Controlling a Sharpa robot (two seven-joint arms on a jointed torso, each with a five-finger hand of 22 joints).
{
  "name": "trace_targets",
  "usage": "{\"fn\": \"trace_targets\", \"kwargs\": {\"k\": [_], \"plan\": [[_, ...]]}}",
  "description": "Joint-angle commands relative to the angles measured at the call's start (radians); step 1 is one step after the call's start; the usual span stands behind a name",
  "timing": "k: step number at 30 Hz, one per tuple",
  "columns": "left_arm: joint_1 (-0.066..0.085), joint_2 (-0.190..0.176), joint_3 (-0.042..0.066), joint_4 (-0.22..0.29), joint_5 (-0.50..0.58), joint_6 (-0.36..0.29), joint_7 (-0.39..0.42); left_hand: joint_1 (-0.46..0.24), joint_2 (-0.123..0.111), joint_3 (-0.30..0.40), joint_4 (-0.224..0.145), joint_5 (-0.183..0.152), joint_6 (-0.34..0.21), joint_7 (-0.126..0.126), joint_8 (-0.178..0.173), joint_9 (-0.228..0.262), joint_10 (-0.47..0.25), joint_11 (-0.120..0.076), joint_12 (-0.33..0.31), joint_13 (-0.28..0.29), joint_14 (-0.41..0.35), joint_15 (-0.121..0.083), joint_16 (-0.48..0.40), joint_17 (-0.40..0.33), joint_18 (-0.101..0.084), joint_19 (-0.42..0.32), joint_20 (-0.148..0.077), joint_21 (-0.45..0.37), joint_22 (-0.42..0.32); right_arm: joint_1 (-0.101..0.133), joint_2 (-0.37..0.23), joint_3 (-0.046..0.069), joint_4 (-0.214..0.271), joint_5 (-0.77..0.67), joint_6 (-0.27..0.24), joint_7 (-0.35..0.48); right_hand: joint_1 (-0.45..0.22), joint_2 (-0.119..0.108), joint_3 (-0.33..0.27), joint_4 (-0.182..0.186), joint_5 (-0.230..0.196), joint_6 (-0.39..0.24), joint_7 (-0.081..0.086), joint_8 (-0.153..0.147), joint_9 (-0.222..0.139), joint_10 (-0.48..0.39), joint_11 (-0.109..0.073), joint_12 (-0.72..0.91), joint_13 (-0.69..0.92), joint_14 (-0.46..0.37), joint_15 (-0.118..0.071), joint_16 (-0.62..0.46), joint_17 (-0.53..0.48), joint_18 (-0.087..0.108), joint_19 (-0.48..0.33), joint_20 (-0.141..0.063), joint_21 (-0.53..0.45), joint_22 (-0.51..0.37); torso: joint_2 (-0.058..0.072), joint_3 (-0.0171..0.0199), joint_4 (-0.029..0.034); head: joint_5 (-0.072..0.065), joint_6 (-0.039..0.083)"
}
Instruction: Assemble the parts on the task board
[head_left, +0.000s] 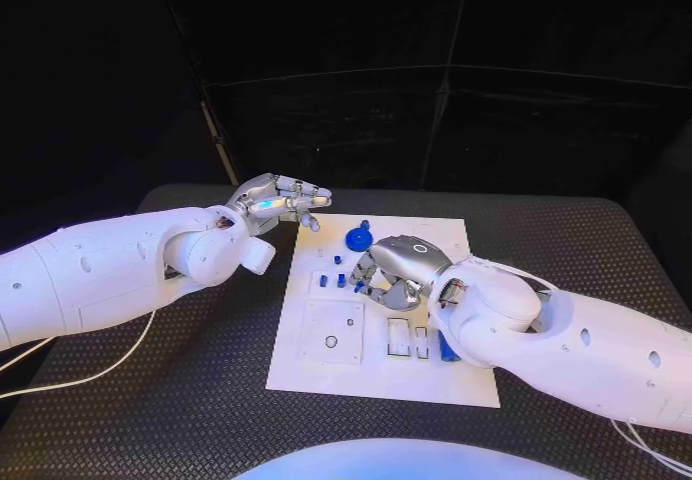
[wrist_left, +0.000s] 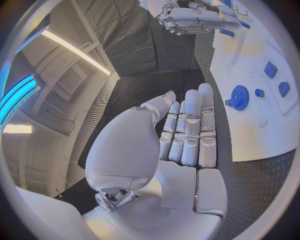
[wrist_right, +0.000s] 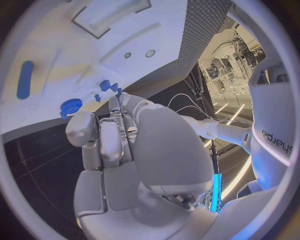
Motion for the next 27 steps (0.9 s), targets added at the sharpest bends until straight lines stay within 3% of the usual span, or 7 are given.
{"fn": "trace_targets", "kwargs": {"k": [1, 6, 17, 27], "plan": [[0.001, 0.003, 0.001, 0.001, 0.005, 0.012, 0.023, 0.001, 0.010, 0.000, -0.003, -0.002, -0.002, 0.002, -0.007, -0.001, -0.002, 0.005, 0.005, -0.001, -0.005, -0.001, -0.004, -0.001, 0.012, -0.007, 0.002, -0.006, -0.001, -0.012, 0.012, -0.001, -0.009, -0.002, 0.014, 0.020, -0.014, 0.001, 0.006, -0.001, 0.000, 0.004, 0.002, 0.001, 0.001, 0.006, 0.000, -0.005, -0.001, 0.031, -0.005, 0.004, 0.002, -0.016, 0.007, -0.001, 0.007, 0.002, 0.000, 0.0006, -0.0003, 0.012, -0.009], [0.002, 0.007, 0.001, 0.001, 0.005, 0.014, 0.024, 0.001, 0.010, -0.001, -0.004, -0.002, -0.003, 0.003, -0.008, -0.002, -0.003, 0.006, 0.005, -0.001, -0.005, 0.000, -0.004, -0.002, 0.011, -0.007, 0.002, -0.006, -0.001, -0.032, 0.027, -0.004, -0.024, -0.009, 0.022, 0.023, -0.016, 0.001, 0.007, -0.002, 0.001, 0.005, 0.003, 0.001, 0.001, 0.007, 0.000, -0.005, -0.001, 0.031, -0.005, 0.004, 0.002, -0.017, 0.010, -0.001, 0.009, 0.007, -0.002, 0.0003, -0.0013, 0.025, -0.019], [0.002, 0.013, 0.001, -0.001, 0.005, 0.017, 0.028, -0.005, 0.010, -0.005, -0.001, -0.003, -0.004, 0.004, -0.008, -0.001, -0.005, 0.007, 0.006, -0.001, -0.005, 0.001, -0.005, -0.006, 0.011, -0.007, 0.003, -0.008, -0.003, -0.048, 0.036, -0.034, -0.040, -0.032, 0.039, 0.022, -0.017, 0.001, 0.008, -0.002, 0.002, 0.005, 0.003, 0.001, 0.001, 0.007, 0.001, -0.006, -0.001, 0.031, -0.004, 0.004, 0.002, -0.017, 0.010, -0.001, 0.010, 0.008, -0.002, 0.0014, -0.0014, 0.032, -0.027], [0.002, 0.013, 0.001, 0.000, 0.005, 0.019, 0.028, -0.005, 0.010, -0.005, -0.001, -0.003, -0.004, 0.004, -0.008, -0.001, -0.005, 0.007, 0.006, -0.001, -0.005, 0.001, -0.005, -0.006, 0.011, -0.007, 0.003, -0.008, -0.003, -0.054, 0.037, -0.039, -0.042, -0.042, 0.048, 0.018, -0.020, 0.001, 0.008, -0.003, 0.003, 0.005, 0.003, 0.000, 0.001, 0.008, 0.001, -0.007, -0.002, 0.031, -0.004, 0.005, 0.003, -0.018, 0.012, -0.001, 0.012, 0.012, -0.002, 0.0016, -0.0019, 0.037, -0.032]]}}
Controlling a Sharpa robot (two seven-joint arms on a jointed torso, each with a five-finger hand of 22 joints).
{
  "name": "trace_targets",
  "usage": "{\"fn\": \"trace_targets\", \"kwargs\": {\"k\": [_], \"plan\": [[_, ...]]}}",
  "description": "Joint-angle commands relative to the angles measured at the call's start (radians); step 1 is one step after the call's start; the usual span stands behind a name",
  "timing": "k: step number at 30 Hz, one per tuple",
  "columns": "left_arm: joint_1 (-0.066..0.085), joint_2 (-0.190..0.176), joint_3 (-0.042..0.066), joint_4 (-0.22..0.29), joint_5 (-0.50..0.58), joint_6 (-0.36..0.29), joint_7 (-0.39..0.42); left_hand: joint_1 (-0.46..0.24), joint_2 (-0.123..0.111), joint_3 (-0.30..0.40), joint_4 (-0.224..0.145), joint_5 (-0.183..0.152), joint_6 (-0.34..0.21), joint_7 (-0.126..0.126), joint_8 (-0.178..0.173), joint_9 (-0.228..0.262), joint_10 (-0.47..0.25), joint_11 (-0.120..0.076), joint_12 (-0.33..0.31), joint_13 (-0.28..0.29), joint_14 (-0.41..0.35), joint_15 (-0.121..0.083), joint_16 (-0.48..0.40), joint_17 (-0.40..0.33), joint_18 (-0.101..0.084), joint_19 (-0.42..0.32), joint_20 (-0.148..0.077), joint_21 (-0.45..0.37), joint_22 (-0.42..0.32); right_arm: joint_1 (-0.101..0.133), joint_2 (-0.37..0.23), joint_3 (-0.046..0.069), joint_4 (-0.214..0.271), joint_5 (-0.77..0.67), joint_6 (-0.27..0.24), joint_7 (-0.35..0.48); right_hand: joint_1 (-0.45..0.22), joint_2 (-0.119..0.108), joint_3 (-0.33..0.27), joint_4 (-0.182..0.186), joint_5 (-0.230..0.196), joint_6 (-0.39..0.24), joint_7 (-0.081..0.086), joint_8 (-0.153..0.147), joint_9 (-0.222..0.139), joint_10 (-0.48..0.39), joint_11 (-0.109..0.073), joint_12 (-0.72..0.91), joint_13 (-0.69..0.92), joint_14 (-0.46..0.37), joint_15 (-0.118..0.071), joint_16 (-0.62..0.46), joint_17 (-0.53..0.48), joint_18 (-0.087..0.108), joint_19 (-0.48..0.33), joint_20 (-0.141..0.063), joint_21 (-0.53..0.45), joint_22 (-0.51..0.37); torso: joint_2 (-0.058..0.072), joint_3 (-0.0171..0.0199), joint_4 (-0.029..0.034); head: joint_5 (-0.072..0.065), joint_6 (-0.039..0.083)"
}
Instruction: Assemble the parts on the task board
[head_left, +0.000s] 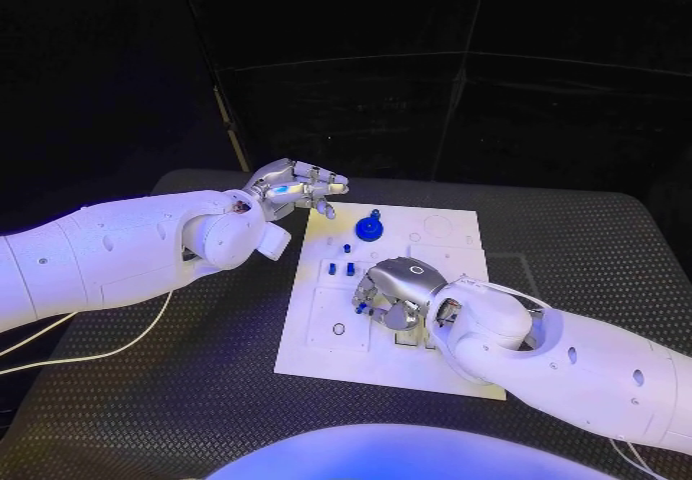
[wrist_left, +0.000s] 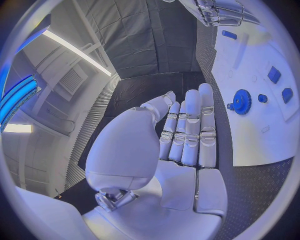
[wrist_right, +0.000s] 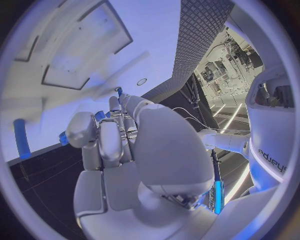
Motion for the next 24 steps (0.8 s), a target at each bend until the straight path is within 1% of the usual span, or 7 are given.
{"fn": "trace_targets", "kwargs": {"k": [1, 8, 18, 24], "plan": [[0.001, 0.001, 0.001, 0.001, 0.005, 0.014, 0.023, -0.001, 0.006, -0.005, -0.001, -0.003, -0.004, 0.004, -0.004, -0.001, -0.001, 0.003, 0.006, -0.001, -0.005, 0.001, -0.005, -0.001, 0.011, -0.004, 0.000, -0.003, -0.001, 0.000, 0.002, -0.001, 0.000, -0.017, 0.013, 0.004, -0.012, 0.001, 0.005, 0.001, 0.003, 0.005, 0.003, 0.001, 0.001, 0.008, 0.001, -0.007, -0.002, 0.031, -0.004, 0.006, 0.002, -0.018, 0.005, -0.001, 0.008, 0.002, 0.000, 0.0001, -0.0002, 0.001, -0.002], [0.002, 0.002, 0.001, 0.001, 0.005, 0.016, 0.022, -0.002, 0.007, -0.007, -0.001, -0.003, -0.004, 0.004, -0.004, -0.001, -0.002, 0.004, 0.006, -0.001, -0.005, 0.002, -0.005, -0.002, 0.011, -0.004, 0.001, -0.004, -0.002, 0.000, 0.004, -0.001, -0.006, -0.024, 0.012, 0.001, -0.012, 0.001, 0.005, 0.001, 0.003, 0.005, 0.003, 0.001, 0.001, 0.008, 0.001, -0.007, -0.002, 0.031, -0.004, 0.006, 0.002, -0.018, 0.005, -0.001, 0.008, 0.002, 0.000, -0.0001, -0.0004, 0.002, -0.005], [0.002, 0.002, 0.001, 0.001, 0.005, 0.019, 0.018, -0.002, 0.007, -0.007, -0.001, -0.003, -0.004, 0.004, -0.004, -0.001, -0.002, 0.004, 0.006, -0.001, -0.005, 0.002, -0.005, -0.002, 0.011, -0.004, 0.001, -0.004, -0.002, -0.001, 0.009, -0.001, -0.011, -0.038, -0.008, -0.009, -0.016, 0.001, 0.006, 0.000, 0.004, 0.006, 0.003, 0.001, 0.001, 0.008, 0.001, -0.008, -0.002, 0.031, -0.004, 0.005, 0.000, -0.018, 0.006, 0.000, 0.008, 0.003, 0.001, -0.0004, 0.0003, 0.002, -0.006], [0.002, 0.001, 0.001, 0.002, 0.005, 0.022, 0.015, -0.002, 0.007, -0.007, -0.001, -0.003, -0.004, 0.004, -0.004, -0.001, -0.002, 0.004, 0.006, -0.001, -0.005, 0.002, -0.005, -0.002, 0.011, -0.004, 0.001, -0.004, -0.002, -0.001, 0.010, -0.001, -0.011, -0.043, -0.010, -0.011, -0.019, 0.001, 0.006, 0.000, 0.003, 0.006, 0.003, 0.001, 0.001, 0.009, 0.001, -0.008, -0.002, 0.031, -0.004, 0.005, 0.000, -0.018, 0.007, 0.000, 0.009, 0.005, 0.001, -0.0005, 0.0005, 0.003, -0.007]]}}
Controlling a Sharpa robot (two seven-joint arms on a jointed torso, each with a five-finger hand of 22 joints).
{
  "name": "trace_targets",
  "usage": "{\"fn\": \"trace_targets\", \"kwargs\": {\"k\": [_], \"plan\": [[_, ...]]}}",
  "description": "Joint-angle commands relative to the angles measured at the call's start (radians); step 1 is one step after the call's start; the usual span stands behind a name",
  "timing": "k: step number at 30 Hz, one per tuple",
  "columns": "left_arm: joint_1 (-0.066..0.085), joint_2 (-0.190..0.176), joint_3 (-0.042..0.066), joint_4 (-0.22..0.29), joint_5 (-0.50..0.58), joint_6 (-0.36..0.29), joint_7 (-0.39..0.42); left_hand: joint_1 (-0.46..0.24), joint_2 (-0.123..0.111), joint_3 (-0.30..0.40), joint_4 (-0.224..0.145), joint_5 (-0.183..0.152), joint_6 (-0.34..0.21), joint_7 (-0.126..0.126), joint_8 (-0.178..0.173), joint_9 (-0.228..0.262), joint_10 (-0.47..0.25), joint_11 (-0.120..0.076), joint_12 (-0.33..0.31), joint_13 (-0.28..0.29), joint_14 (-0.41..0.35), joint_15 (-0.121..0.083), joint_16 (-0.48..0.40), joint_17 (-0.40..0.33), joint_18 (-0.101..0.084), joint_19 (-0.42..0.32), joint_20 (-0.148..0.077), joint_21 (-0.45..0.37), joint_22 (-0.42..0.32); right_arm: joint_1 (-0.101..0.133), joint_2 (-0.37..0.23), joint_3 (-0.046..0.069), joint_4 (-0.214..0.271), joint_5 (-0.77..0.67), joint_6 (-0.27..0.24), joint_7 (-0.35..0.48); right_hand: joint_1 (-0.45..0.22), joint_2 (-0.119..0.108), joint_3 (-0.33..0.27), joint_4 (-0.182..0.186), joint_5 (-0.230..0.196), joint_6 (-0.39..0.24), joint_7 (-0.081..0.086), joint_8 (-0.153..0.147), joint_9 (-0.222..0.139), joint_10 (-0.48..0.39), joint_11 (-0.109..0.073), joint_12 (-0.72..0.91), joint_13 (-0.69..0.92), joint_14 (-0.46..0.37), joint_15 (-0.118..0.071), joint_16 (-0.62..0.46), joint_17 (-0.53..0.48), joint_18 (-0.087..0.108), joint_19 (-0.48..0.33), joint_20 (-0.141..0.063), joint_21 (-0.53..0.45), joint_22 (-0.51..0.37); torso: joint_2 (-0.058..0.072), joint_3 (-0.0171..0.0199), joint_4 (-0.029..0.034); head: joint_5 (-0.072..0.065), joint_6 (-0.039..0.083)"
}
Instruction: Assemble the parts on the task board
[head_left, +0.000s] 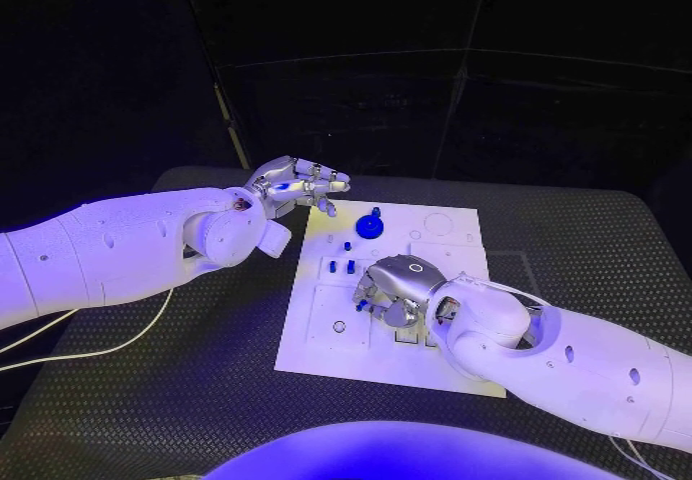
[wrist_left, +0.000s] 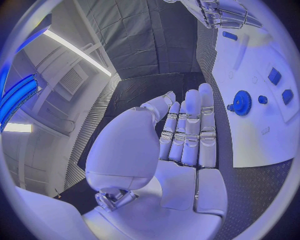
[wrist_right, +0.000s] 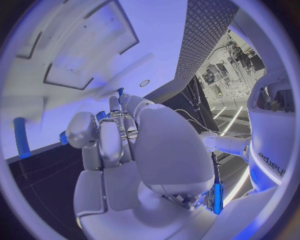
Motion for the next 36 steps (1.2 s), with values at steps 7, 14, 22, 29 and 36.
{"fn": "trace_targets", "kwargs": {"k": [7, 14, 22, 29, 36], "plan": [[0.001, 0.001, 0.001, 0.002, 0.005, 0.018, 0.013, -0.002, 0.007, -0.007, -0.001, -0.003, -0.004, 0.004, -0.004, -0.001, -0.002, 0.004, 0.006, -0.001, -0.005, 0.002, -0.005, -0.001, 0.011, -0.004, 0.001, -0.004, -0.001, 0.001, 0.005, 0.000, 0.003, -0.012, 0.017, -0.002, -0.010, 0.000, 0.006, 0.000, 0.003, 0.005, 0.001, 0.004, 0.001, 0.009, 0.001, -0.005, -0.001, 0.031, -0.004, 0.005, -0.001, -0.019, 0.007, 0.000, 0.006, 0.003, 0.000, -0.0001, 0.0004, 0.001, -0.003], [0.002, 0.003, 0.001, 0.002, 0.005, 0.021, 0.010, -0.002, 0.007, -0.007, -0.001, -0.003, -0.004, 0.004, -0.004, -0.001, -0.002, 0.004, 0.006, -0.001, -0.005, 0.002, -0.005, -0.001, 0.011, -0.004, 0.001, -0.004, -0.001, 0.001, 0.012, 0.000, -0.004, -0.010, 0.059, -0.012, -0.020, -0.003, 0.003, -0.001, 0.002, 0.007, 0.001, 0.003, 0.001, 0.011, 0.001, -0.007, -0.002, 0.031, -0.003, 0.005, -0.002, -0.018, 0.007, 0.000, 0.006, 0.002, 0.000, -0.0002, 0.0001, 0.001, -0.004], [0.002, 0.003, 0.001, 0.003, 0.005, 0.023, 0.007, -0.002, 0.007, -0.007, -0.001, -0.003, -0.004, 0.004, -0.004, -0.001, -0.002, 0.004, 0.006, -0.001, -0.005, 0.002, -0.005, -0.001, 0.011, -0.004, 0.001, -0.004, -0.001, 0.001, 0.024, -0.002, -0.015, -0.015, 0.079, -0.027, -0.029, -0.004, 0.000, -0.001, 0.003, 0.007, 0.000, 0.002, 0.001, 0.012, 0.001, -0.009, -0.002, 0.030, -0.003, 0.005, -0.004, -0.018, 0.006, 0.001, 0.006, 0.002, 0.000, -0.0008, 0.0011, -0.001, -0.006], [0.002, 0.004, 0.001, 0.002, 0.005, 0.024, 0.006, -0.002, 0.008, -0.008, -0.001, -0.003, -0.004, 0.004, -0.005, -0.001, -0.003, 0.004, 0.006, -0.001, -0.005, 0.002, -0.005, -0.003, 0.012, -0.005, 0.001, -0.005, -0.002, 0.001, 0.027, -0.007, -0.022, -0.022, 0.061, -0.037, -0.053, -0.012, -0.002, 0.001, 0.004, -0.029, 0.012, -0.021, -0.006, -0.020, 0.011, -0.033, -0.012, 0.028, 0.005, 0.002, -0.012, -0.018, 0.001, 0.005, 0.004, -0.004, -0.001, -0.0005, 0.0002, 0.000, -0.006], [0.002, 0.006, 0.001, 0.000, 0.005, 0.033, -0.001, -0.002, 0.007, -0.010, -0.002, -0.003, -0.007, 0.005, -0.006, -0.002, -0.007, 0.005, 0.006, -0.002, -0.007, 0.003, -0.006, -0.006, 0.011, -0.006, 0.002, -0.007, -0.003, 0.000, 0.022, -0.008, -0.022, -0.009, 0.033, -0.025, -0.095, -0.045, -0.013, 0.007, 0.019, -0.131, 0.030, -0.043, -0.008, -0.125, 0.042, -0.078, -0.026, 0.024, 0.030, 0.000, -0.020, -0.016, -0.008, 0.029, -0.002, -0.017, -0.002, 0.0002, -0.0004, -0.001, -0.005]]}}
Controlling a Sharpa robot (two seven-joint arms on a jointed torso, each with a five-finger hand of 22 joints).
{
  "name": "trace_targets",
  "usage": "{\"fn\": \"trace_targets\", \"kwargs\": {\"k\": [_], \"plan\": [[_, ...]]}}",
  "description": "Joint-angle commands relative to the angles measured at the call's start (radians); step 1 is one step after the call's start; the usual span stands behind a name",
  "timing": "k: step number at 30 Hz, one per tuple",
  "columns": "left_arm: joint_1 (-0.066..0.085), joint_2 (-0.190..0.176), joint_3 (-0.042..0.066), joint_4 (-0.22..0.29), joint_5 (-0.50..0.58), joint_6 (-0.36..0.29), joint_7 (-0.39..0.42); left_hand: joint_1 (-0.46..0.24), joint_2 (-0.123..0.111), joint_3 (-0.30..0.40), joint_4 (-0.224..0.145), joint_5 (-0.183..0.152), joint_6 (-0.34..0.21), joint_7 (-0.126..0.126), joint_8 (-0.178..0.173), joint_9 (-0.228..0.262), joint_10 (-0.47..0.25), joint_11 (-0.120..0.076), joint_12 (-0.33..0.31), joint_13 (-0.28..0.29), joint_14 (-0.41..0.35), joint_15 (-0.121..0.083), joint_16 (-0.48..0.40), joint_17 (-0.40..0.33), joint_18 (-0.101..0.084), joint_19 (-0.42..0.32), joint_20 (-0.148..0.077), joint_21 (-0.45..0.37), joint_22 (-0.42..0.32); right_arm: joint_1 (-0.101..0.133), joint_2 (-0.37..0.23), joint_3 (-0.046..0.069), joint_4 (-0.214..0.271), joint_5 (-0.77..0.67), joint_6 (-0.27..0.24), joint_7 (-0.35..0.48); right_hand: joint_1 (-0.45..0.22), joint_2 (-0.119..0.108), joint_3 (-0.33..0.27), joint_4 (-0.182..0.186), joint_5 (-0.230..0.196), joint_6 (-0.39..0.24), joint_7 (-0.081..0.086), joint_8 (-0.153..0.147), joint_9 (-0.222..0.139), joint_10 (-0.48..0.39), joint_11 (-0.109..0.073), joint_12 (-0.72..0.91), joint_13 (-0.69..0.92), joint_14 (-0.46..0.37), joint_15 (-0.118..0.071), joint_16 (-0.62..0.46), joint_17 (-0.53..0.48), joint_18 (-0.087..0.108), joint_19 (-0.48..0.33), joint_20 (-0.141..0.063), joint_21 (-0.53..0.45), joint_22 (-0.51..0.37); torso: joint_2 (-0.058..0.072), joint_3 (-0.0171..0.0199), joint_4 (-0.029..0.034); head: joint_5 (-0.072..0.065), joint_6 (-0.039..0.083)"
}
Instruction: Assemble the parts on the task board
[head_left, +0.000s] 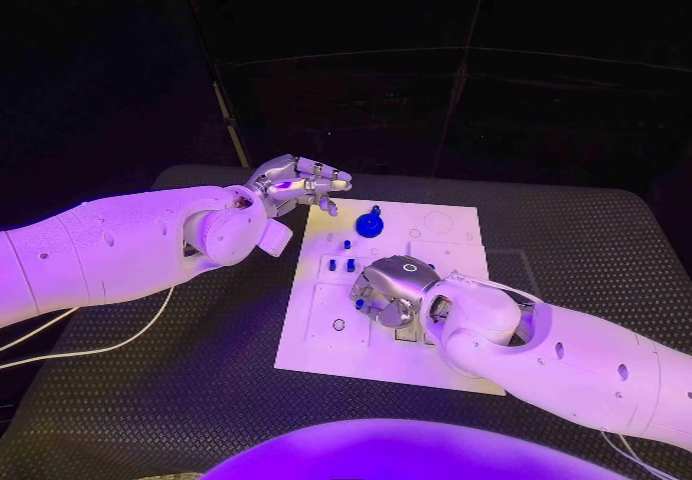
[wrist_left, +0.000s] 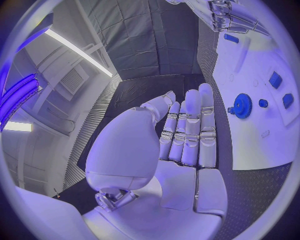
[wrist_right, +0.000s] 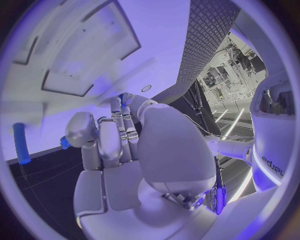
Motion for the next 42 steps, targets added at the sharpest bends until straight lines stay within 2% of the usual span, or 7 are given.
{"fn": "trace_targets", "kwargs": {"k": [1, 6, 16, 21, 25, 29, 42], "plan": [[0.001, 0.002, 0.001, -0.001, 0.005, 0.020, 0.000, -0.003, 0.008, -0.007, 0.001, -0.003, -0.004, 0.002, -0.007, -0.002, -0.005, 0.001, 0.006, -0.002, -0.008, 0.003, -0.007, -0.002, 0.012, -0.007, 0.002, -0.004, -0.001, -0.001, -0.003, -0.003, 0.000, 0.007, -0.012, 0.003, -0.016, -0.005, -0.012, 0.002, 0.008, -0.019, 0.001, -0.002, 0.001, -0.022, 0.006, -0.003, -0.001, 0.021, 0.007, -0.001, -0.003, -0.015, -0.001, 0.009, -0.003, -0.002, -0.001, 0.0014, -0.0011, -0.001, 0.002], [0.001, 0.003, 0.001, -0.004, 0.005, 0.022, -0.002, -0.002, 0.008, -0.008, 0.001, -0.003, -0.004, 0.002, -0.007, -0.002, -0.006, 0.002, 0.006, -0.002, -0.009, 0.003, -0.007, -0.002, 0.012, -0.007, 0.002, -0.004, -0.002, -0.002, -0.009, -0.003, 0.009, 0.015, -0.039, 0.016, -0.026, -0.011, -0.027, 0.002, 0.013, -0.029, -0.004, -0.001, 0.002, -0.037, 0.005, 0.000, 0.000, 0.020, 0.008, -0.001, -0.006, -0.014, -0.002, 0.011, -0.004, -0.005, 0.000, 0.0015, -0.0012, -0.003, 0.006], [0.000, 0.001, -0.006, -0.006, 0.005, 0.023, -0.002, -0.002, 0.008, -0.008, 0.000, -0.002, -0.005, 0.002, -0.007, -0.002, -0.007, 0.002, 0.006, -0.002, -0.009, 0.003, -0.007, -0.003, 0.012, -0.008, 0.002, -0.005, -0.002, -0.007, -0.093, 0.000, 0.073, 0.044, -0.186, 0.046, -0.033, -0.013, -0.047, 0.001, 0.017, -0.023, -0.005, 0.005, 0.005, -0.045, 0.003, 0.011, 0.002, 0.012, 0.006, -0.020, -0.038, -0.010, -0.014, 0.010, -0.015, -0.027, -0.001, 0.0033, -0.0047, -0.006, 0.014], [-0.001, -0.001, -0.010, -0.005, 0.005, 0.024, -0.001, -0.002, 0.008, -0.008, 0.000, -0.002, -0.005, 0.002, -0.007, -0.002, -0.007, 0.002, 0.006, -0.002, -0.009, 0.003, -0.007, -0.003, 0.012, -0.008, 0.002, -0.005, -0.002, -0.005, -0.149, 0.027, 0.101, 0.067, -0.197, 0.039, -0.032, -0.013, -0.050, 0.000, 0.018, -0.018, -0.005, 0.007, 0.006, -0.044, 0.003, 0.016, 0.003, 0.011, 0.006, -0.021, -0.040, -0.010, -0.014, 0.010, -0.016, -0.028, -0.002, -0.0008, -0.0021, -0.019, 0.023], [-0.001, -0.002, -0.012, -0.006, 0.005, 0.025, 0.001, -0.002, 0.009, -0.008, 0.000, -0.002, -0.005, 0.002, -0.007, -0.002, -0.007, 0.002, 0.006, -0.002, -0.010, 0.003, -0.007, -0.004, 0.012, -0.008, 0.002, -0.005, -0.002, 0.002, -0.197, 0.072, 0.112, 0.105, -0.184, 0.032, -0.039, -0.018, -0.064, 0.002, 0.019, -0.013, -0.007, 0.006, 0.006, -0.046, 0.002, 0.023, 0.002, 0.010, 0.005, -0.024, -0.045, -0.009, -0.015, 0.009, -0.017, -0.031, -0.002, 0.0017, -0.0031, -0.027, 0.032], [-0.001, -0.001, -0.014, -0.006, 0.005, 0.026, 0.004, -0.001, 0.010, -0.008, 0.000, -0.002, -0.005, 0.002, -0.007, -0.002, -0.007, 0.002, 0.006, -0.002, -0.010, 0.003, -0.007, -0.004, 0.012, -0.008, 0.002, -0.005, -0.002, 0.015, -0.226, 0.091, 0.105, 0.120, -0.149, 0.022, -0.048, -0.025, -0.099, 0.006, 0.024, -0.020, -0.011, 0.002, 0.004, -0.069, 0.000, 0.027, 0.001, 0.009, 0.004, -0.029, -0.055, -0.008, -0.018, 0.009, -0.023, -0.038, -0.002, 0.0020, -0.0024, -0.032, 0.038], [-0.002, 0.000, -0.017, -0.008, 0.005, 0.027, 0.006, -0.001, 0.010, -0.008, 0.000, -0.002, -0.004, 0.002, -0.007, -0.002, -0.007, 0.002, 0.006, -0.002, -0.010, 0.003, -0.007, -0.004, 0.012, -0.008, 0.002, -0.005, -0.002, 0.026, -0.254, 0.103, 0.053, 0.104, 0.006, 0.012, -0.024, -0.006, -0.196, 0.013, 0.029, -0.039, -0.022, 0.001, 0.004, -0.112, 0.001, 0.054, 0.003, 0.004, 0.005, -0.044, -0.079, -0.005, -0.026, 0.009, -0.039, -0.061, 0.000, -0.0005, 0.0009, -0.045, 0.049]]}}
